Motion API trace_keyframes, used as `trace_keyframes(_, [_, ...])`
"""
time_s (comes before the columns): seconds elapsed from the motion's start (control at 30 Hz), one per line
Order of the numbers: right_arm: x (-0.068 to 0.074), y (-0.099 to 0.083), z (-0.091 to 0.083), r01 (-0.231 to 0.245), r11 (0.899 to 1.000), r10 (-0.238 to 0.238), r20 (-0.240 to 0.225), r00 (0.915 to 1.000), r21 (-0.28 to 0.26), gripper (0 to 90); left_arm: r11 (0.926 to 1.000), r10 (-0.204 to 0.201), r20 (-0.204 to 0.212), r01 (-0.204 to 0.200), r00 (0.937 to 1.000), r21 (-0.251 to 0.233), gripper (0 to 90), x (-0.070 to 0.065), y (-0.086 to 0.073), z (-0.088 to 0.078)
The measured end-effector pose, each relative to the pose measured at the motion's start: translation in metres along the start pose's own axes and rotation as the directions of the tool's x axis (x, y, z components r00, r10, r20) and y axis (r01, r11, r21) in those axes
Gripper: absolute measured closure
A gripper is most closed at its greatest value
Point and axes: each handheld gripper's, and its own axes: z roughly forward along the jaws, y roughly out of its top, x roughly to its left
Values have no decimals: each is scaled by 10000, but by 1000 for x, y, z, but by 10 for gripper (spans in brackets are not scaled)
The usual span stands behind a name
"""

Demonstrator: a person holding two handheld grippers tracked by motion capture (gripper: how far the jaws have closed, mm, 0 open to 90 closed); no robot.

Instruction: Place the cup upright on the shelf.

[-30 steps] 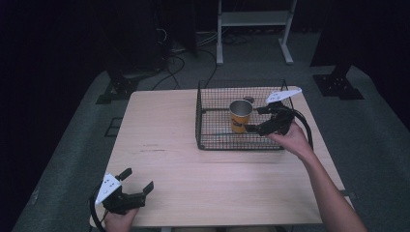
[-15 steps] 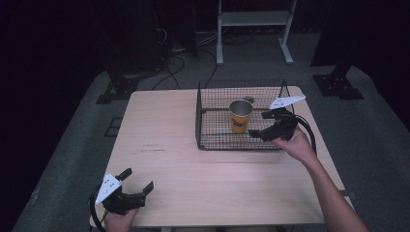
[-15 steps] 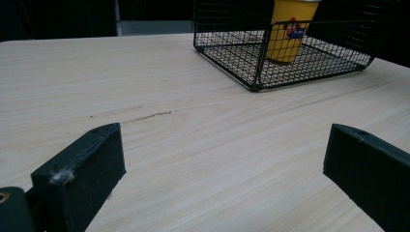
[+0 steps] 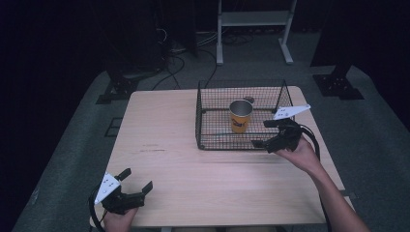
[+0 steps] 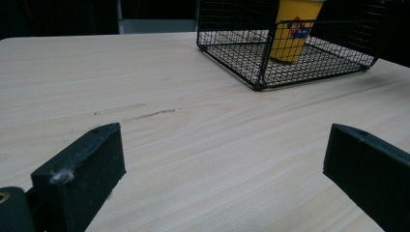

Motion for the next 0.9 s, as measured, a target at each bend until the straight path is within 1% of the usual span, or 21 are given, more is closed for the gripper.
trace_keyframes(0.07, [1, -2, 0, -11, 10000, 11, 49, 10000, 43, 14, 10000, 12, -2, -12, 10000, 16, 4, 0, 0, 0])
trace_keyframes(0.13, [2, -5, 0, 29, 9999, -29, -19, 10000, 113, 14, 10000, 14, -4, -14, 10000, 15, 4, 0, 0, 0])
trace_keyframes(0.17, [4, -9, 0, 59, 9998, -60, 83, 9999, 186, 14, 10000, 19, -2, -19, 10000, 3, 4, 0, 0, 0])
trace_keyframes(0.3, [5, -15, -1, -22, 9999, 22, 32, 10000, 151, 14, 10000, 8, 0, -8, 10000, 1, 4, 0, 0, 0])
trace_keyframes(0.5, [10, -26, -4, 28, 9998, -30, 96, 9999, 215, 14, 10000, 25, -14, -25, 10000, -41, 4, 0, 0, -1])
trace_keyframes(0.6, [10, -30, -6, 9, 9998, -11, 92, 10000, 184, 14, 10000, 46, -8, -46, 10000, -19, 4, 0, 0, -1])
trace_keyframes(0.7, [10, -36, -8, -123, 9999, 123, 3, 9999, 81, 14, 10000, 65, -10, -65, 10000, -16, 4, 0, 0, 0])
trace_keyframes(0.9, [8, -43, -13, -221, 9997, 220, 87, 9997, 113, 14, 10000, 57, -53, -57, 10000, -37, 4, 1, 1, -1])
